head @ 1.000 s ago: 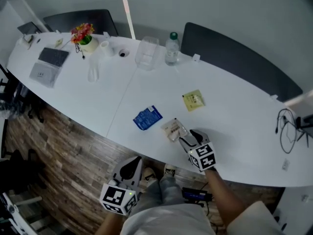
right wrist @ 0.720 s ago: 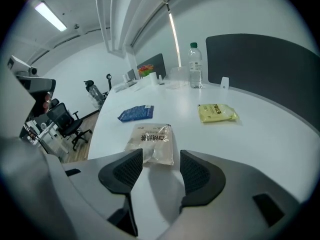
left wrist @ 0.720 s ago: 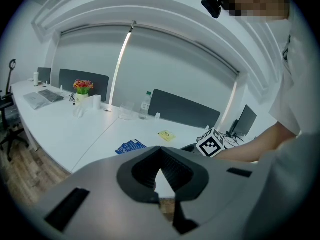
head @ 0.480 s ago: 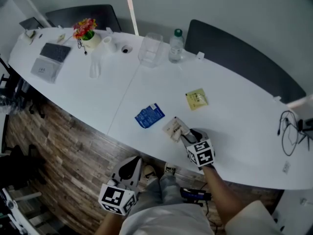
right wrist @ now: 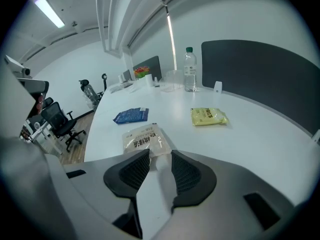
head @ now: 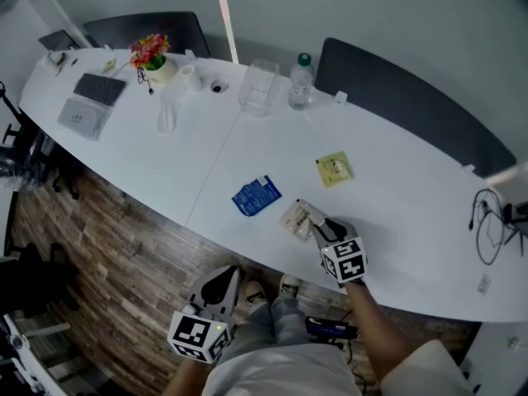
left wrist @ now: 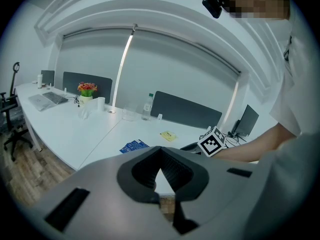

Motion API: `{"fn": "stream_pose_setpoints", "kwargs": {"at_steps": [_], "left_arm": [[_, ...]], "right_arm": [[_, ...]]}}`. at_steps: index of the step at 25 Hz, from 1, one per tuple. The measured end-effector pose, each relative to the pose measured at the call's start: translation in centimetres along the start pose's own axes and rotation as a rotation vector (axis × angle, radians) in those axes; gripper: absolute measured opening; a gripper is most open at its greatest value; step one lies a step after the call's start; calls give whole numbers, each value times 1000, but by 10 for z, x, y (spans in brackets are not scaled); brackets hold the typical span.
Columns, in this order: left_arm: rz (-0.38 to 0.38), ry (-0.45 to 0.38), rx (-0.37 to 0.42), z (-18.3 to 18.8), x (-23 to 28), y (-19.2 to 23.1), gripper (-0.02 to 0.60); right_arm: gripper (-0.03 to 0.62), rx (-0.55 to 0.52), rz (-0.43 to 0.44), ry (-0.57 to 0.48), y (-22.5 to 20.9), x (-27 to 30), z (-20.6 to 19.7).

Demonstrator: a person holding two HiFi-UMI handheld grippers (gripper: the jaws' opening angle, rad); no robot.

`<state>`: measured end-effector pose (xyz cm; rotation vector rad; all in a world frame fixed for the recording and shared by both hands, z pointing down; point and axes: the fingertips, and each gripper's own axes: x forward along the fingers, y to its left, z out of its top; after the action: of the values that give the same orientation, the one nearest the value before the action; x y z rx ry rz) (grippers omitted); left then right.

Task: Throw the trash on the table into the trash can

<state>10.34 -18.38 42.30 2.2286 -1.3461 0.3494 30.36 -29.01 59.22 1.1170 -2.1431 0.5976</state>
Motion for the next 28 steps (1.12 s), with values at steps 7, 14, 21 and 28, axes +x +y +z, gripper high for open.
{"fn": "stream_pose_setpoints", "kwargs": {"at_steps": [7, 14, 21, 28], "left_arm": [[8, -33, 7, 6, -8, -2, 2], [19, -77, 18, 12, -22, -7, 2], [66, -122, 3, 13, -40, -9, 2], [173, -177, -40, 12, -66, 2, 2]], "right_arm": [[156, 0, 9, -63, 3, -24, 20], [156, -41, 25, -137, 11, -66, 43], [156, -119, 99, -181, 38, -96, 56], [156, -195, 230, -169, 83, -90, 58]]}}
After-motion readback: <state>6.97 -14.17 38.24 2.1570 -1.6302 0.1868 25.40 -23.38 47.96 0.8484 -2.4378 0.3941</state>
